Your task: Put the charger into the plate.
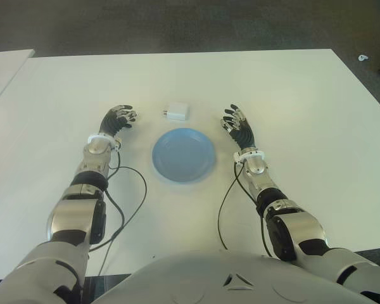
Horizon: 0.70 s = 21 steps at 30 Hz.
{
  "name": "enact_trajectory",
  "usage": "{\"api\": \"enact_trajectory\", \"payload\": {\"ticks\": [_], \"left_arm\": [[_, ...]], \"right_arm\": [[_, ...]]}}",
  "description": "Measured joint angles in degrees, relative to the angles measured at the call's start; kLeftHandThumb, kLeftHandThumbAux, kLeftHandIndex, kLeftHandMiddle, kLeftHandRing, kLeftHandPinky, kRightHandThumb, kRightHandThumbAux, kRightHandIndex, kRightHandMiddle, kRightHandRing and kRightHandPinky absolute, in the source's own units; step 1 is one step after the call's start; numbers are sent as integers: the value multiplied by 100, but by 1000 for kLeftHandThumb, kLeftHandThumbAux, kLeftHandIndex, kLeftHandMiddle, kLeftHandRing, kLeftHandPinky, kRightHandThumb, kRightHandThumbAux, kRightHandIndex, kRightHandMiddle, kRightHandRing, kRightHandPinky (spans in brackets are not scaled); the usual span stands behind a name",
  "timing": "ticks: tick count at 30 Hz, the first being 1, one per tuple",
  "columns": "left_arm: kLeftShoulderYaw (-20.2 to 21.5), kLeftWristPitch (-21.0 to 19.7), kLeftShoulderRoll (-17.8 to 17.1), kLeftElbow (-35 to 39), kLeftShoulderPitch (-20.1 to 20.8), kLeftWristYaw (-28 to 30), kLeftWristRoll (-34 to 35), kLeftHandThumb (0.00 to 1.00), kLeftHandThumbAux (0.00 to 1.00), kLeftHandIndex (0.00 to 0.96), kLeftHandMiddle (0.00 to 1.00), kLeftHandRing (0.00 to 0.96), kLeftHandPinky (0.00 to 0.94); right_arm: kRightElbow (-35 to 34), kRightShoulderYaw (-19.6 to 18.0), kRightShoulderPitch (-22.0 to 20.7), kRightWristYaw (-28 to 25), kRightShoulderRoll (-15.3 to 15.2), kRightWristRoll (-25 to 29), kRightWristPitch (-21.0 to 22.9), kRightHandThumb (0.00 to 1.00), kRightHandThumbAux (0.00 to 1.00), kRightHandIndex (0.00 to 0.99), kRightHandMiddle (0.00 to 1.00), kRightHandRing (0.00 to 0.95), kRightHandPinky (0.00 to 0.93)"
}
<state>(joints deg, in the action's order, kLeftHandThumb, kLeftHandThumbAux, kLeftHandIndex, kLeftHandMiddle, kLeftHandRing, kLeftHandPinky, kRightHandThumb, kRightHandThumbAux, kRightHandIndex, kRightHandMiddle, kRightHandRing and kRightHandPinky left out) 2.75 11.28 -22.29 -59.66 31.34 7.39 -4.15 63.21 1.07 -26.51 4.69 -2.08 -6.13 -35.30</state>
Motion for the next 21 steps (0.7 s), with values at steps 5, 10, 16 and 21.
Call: {"api": "enact_trajectory", "payload": {"ticks": [5, 10, 16, 21], "left_arm": [[-608, -378, -95, 290, 174, -599, -863, 308, 534, 407, 462, 454, 473], [-1313, -514, -90, 357, 352, -1682, -1917, 303, 513, 414, 495, 488, 485], [-1822, -307, -59, 250, 551, -2412, -2535, 353, 538, 355, 512, 501, 487], [-2090, 309, -65, 96, 655, -2690, -2755, 360, 593, 294, 444, 443, 391]], "right_arm": [[0, 14, 1, 2, -7, -38, 0, 88, 625, 0, 179, 205, 172], [0, 23, 9, 9, -13, -51, 1, 82, 628, 0, 172, 198, 163], [-14, 63, 8, 46, -9, -77, 1, 79, 634, 0, 169, 193, 158], [-18, 101, 8, 72, -15, -98, 1, 81, 636, 0, 168, 193, 158]]}}
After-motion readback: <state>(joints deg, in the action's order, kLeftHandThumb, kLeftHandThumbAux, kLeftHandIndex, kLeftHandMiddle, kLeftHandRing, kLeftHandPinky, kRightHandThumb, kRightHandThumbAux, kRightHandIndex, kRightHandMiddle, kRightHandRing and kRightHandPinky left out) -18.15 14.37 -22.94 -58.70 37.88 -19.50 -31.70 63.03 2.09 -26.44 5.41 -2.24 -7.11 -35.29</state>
